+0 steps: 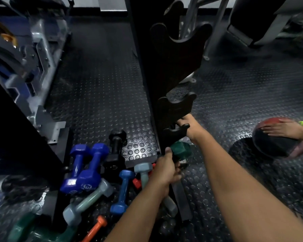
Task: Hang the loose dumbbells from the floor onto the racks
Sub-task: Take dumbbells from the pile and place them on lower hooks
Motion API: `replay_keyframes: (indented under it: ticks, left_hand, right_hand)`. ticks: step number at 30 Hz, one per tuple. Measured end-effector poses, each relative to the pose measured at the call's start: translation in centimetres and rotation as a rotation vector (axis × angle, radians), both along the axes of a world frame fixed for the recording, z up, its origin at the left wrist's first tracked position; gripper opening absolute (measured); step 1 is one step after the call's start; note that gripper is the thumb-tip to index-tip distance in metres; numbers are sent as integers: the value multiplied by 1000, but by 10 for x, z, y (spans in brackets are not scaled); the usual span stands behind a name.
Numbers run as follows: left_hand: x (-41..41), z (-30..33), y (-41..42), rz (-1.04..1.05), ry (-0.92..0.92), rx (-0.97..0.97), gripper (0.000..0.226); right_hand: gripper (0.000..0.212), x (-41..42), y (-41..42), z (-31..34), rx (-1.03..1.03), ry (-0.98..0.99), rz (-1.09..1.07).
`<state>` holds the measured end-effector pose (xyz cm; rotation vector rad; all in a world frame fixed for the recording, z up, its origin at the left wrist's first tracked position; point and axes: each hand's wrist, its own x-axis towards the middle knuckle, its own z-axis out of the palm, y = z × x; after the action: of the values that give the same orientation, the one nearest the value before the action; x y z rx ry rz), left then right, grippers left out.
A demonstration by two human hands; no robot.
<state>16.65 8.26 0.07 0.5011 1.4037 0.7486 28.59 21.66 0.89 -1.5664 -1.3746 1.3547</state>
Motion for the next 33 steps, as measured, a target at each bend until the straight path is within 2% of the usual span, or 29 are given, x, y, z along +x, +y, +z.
replay_keyframes:
  ticks: [2, 4, 9, 12, 14, 16, 17, 20, 23, 25, 28, 30, 33]
  left_hand:
    - [-2, -2, 1, -174, 267, 102, 76]
    - [-4, -3, -1, -288, 510, 202, 76]
    - [-8, -5, -10, -438, 784, 366, 67]
    - [-13, -5, -10, -512, 892, 436, 62]
    - [-19, -3, -8, -554, 912, 444, 59]
    - [-26, -4, -9, -596, 925, 436, 54]
    - [-30, -5, -10, -622, 932, 431, 52]
    - [-39, -9, -22, -665, 959, 438, 55]
    - [-50, -18, -37, -699, 972, 436, 57]
    - [-61, -27, -48, -670, 959, 431, 53]
    - [-84, -34, -65, -546, 802, 360, 42]
    - [-103, -32, -76, -484, 764, 327, 39]
    - [-136, -38, -95, -416, 770, 302, 33]
  right_hand:
    - [31, -3, -4, -5, 64, -56, -41]
    - [33, -6, -10, -4, 98, -224, -61]
    - [17, 0, -13, -10, 274, -494, 90]
    - [17, 5, -20, -9, 378, -563, 18]
    - [23, 7, -30, -6, 412, -568, -51]
    - [41, 6, -41, -6, 354, -546, -168]
    - [43, 4, -48, -2, 314, -524, -249]
    - [37, -7, -71, 2, 266, -436, -477]
    - [36, -20, -97, 0, 279, -378, -544]
    - [39, -27, -113, -12, 306, -358, -563]
    - [52, -40, -141, -28, 320, -308, -677]
    - [59, -50, -156, -34, 310, -297, -754]
    - [56, -68, -172, -45, 182, -217, -915]
